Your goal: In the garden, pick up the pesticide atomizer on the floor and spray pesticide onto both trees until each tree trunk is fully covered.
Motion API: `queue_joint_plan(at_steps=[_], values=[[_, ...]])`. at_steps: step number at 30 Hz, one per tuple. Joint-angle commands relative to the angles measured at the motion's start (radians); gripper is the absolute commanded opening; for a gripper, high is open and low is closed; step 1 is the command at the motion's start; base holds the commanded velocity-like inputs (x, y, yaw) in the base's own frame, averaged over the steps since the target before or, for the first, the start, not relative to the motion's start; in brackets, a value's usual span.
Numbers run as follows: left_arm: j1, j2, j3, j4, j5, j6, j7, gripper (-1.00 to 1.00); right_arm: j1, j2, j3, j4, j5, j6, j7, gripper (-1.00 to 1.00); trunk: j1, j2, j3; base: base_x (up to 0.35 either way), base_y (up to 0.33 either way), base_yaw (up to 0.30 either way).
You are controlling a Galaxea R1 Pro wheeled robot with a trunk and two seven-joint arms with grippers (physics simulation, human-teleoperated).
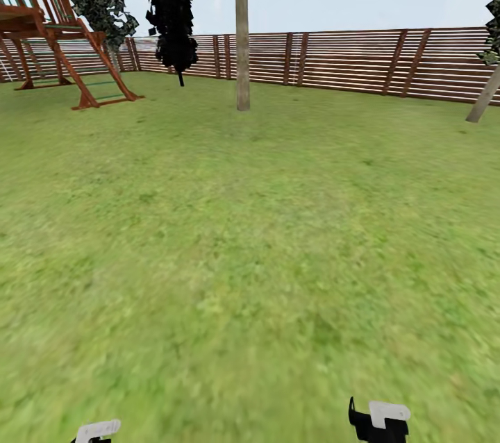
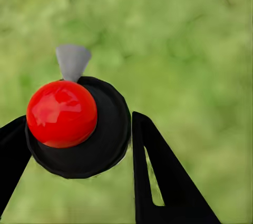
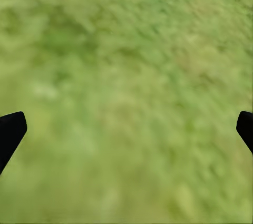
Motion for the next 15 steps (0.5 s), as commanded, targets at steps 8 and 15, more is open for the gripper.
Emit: queue_joint_plan(at_steps=[8, 15], values=[[-0.001, 0.000, 0.009, 0.001, -0.010, -0.004, -0.001, -1.00, 0.000, 0.000, -0.007, 0.001, 0.011, -0.002, -0.004, 1.00, 0.000, 0.000, -0.001, 0.338, 0.000, 0.000], [-0.001, 0.000, 0.009, 0.001, -0.010, -0.004, -0.001, -1.00, -0.001, 0.000, -0.007, 0.001, 0.011, -0.002, -0.005, 1.00, 0.000, 0.000, -0.001, 0.338, 0.000, 0.000]])
